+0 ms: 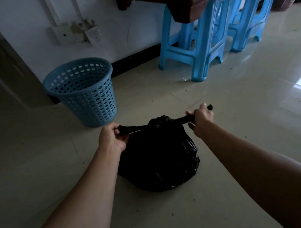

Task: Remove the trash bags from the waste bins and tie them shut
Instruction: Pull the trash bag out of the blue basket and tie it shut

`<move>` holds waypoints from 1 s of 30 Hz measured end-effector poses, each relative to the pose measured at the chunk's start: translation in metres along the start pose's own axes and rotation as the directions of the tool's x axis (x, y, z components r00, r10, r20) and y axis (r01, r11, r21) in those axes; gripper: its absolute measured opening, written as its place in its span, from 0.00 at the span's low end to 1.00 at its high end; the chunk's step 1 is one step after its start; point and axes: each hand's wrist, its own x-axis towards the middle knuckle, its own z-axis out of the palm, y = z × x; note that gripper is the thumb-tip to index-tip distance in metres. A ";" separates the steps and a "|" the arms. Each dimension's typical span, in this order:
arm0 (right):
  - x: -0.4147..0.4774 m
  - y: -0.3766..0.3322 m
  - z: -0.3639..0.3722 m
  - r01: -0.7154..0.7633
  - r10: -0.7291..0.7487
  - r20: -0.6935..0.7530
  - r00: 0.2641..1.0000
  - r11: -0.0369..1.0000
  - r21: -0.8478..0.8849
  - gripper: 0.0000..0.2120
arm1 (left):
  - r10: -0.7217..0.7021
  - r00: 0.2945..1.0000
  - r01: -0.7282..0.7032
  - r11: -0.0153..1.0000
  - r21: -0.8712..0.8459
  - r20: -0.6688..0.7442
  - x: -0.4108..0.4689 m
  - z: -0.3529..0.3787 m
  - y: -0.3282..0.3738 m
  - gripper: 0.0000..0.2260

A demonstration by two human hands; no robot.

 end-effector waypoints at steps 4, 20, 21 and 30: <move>0.025 0.003 -0.034 -0.072 0.078 -0.183 0.980 0.997 0.035 0.18 | -0.004 0.987 0.010 0.999 0.032 -0.163 0.005 -0.039 0.001 0.13; 0.000 0.000 -0.017 -0.089 0.336 0.549 0.766 0.900 -0.428 0.10 | 0.123 0.979 -0.184 0.214 0.959 0.161 0.010 -0.036 -0.028 0.17; -0.002 0.005 -0.015 -0.048 0.319 0.575 0.753 0.899 -0.436 0.05 | 0.059 0.983 -0.182 0.110 0.977 0.176 0.009 -0.035 -0.031 0.19; -0.019 0.043 -0.002 0.652 -0.277 0.590 0.758 0.359 -0.668 0.14 | 0.196 0.962 -0.200 0.035 0.979 0.190 0.017 -0.035 -0.031 0.12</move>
